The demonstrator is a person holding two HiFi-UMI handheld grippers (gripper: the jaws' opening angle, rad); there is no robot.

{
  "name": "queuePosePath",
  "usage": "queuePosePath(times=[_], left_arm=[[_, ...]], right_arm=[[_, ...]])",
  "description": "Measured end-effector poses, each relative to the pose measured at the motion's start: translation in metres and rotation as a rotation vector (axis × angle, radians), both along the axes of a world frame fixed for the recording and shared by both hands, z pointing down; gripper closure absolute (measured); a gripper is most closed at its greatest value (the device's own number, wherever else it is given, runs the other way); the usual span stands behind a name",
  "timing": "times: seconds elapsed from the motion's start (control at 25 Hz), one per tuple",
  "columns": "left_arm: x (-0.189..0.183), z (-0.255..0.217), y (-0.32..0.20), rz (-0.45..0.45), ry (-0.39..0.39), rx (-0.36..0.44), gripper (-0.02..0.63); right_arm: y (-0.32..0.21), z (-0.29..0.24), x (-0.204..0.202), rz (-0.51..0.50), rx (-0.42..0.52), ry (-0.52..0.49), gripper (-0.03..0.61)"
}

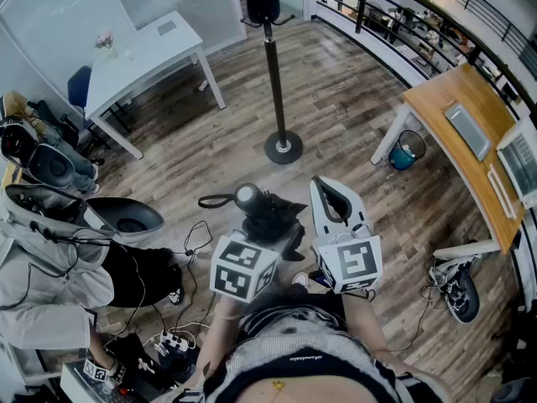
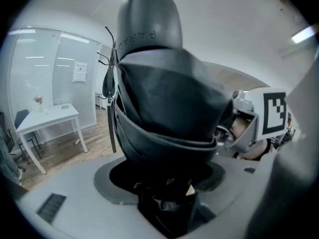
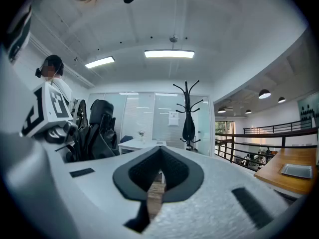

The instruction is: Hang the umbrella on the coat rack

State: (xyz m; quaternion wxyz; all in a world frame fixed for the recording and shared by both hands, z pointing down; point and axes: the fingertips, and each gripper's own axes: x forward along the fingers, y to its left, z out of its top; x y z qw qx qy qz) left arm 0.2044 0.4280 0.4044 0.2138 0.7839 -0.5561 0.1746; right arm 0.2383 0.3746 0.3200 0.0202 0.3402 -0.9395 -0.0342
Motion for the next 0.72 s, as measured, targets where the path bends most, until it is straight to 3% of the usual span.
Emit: queuePosePath(times=[0.72], left_arm=[[0.011,0.003,-0.009,0.007,0.009,-0.014,0.347]], right_arm=[[-0.012,0.009,0.011,0.01,-0.016,0.005,0.575]])
